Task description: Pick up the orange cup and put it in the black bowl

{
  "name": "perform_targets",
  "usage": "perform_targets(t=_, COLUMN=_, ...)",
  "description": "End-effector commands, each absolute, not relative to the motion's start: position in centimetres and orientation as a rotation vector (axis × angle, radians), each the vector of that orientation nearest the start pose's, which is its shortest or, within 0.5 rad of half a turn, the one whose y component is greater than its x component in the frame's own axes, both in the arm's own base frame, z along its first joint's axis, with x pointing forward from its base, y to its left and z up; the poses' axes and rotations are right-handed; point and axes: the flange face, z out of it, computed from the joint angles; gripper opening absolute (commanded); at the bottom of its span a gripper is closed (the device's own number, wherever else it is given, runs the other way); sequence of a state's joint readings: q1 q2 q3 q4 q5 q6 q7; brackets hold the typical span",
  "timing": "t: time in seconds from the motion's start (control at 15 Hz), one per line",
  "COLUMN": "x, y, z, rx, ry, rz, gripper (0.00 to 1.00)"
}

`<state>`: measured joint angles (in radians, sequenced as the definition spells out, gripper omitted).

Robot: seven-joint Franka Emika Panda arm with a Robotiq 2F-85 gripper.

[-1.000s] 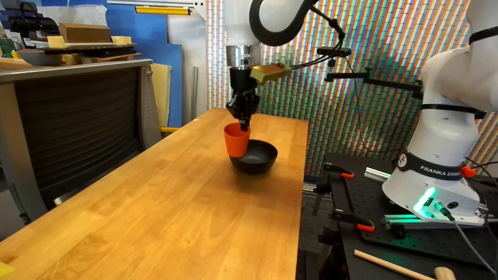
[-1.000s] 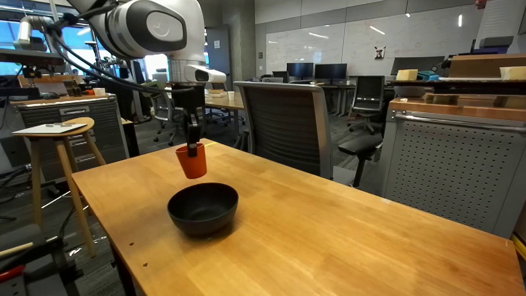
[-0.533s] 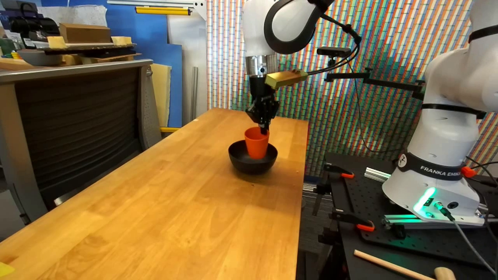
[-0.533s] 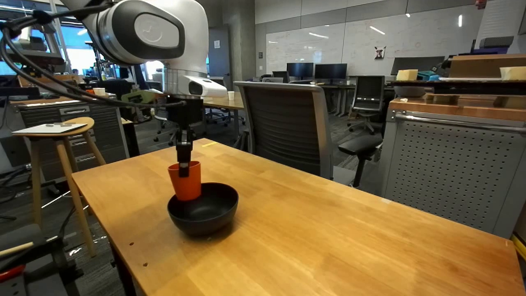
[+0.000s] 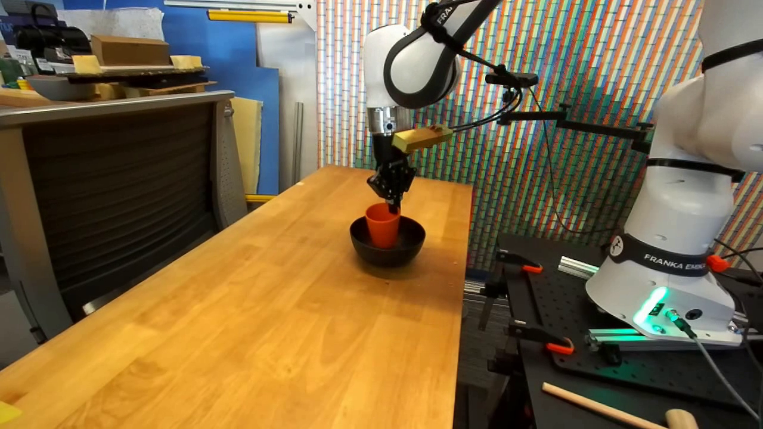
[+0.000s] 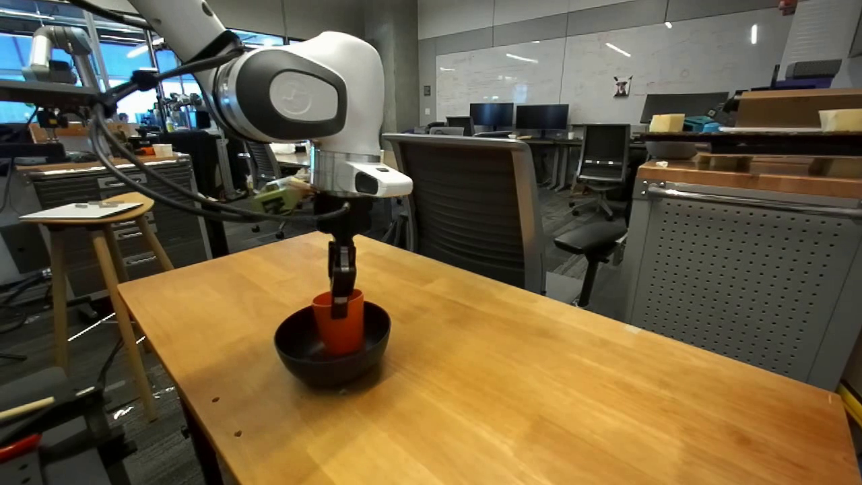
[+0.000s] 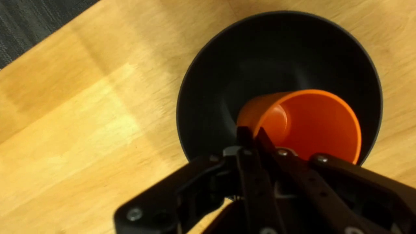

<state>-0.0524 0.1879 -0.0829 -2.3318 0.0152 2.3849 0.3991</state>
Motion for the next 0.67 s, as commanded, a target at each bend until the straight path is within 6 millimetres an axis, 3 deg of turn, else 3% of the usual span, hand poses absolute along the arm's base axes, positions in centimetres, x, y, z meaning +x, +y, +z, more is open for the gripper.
perform_targets(t=0.0, x=51.3, y=-8.6, z=25.3, rx=-2.999, ry=0.758, rz=0.167, gripper=0.36)
perform_targets(t=0.2, x=49.6, y=-8.5, z=28.2, rx=-2.994, ry=0.619, rz=0.125, gripper=0.61)
perform_targets(t=0.53, x=44.0, y=-6.6, z=34.6, rx=-2.978, ry=0.294, rz=0.223, gripper=0.98)
perform_targets(t=0.6, x=47.3, y=-7.5, z=31.5, rx=-3.015, ry=0.430, rz=0.214, gripper=0.80)
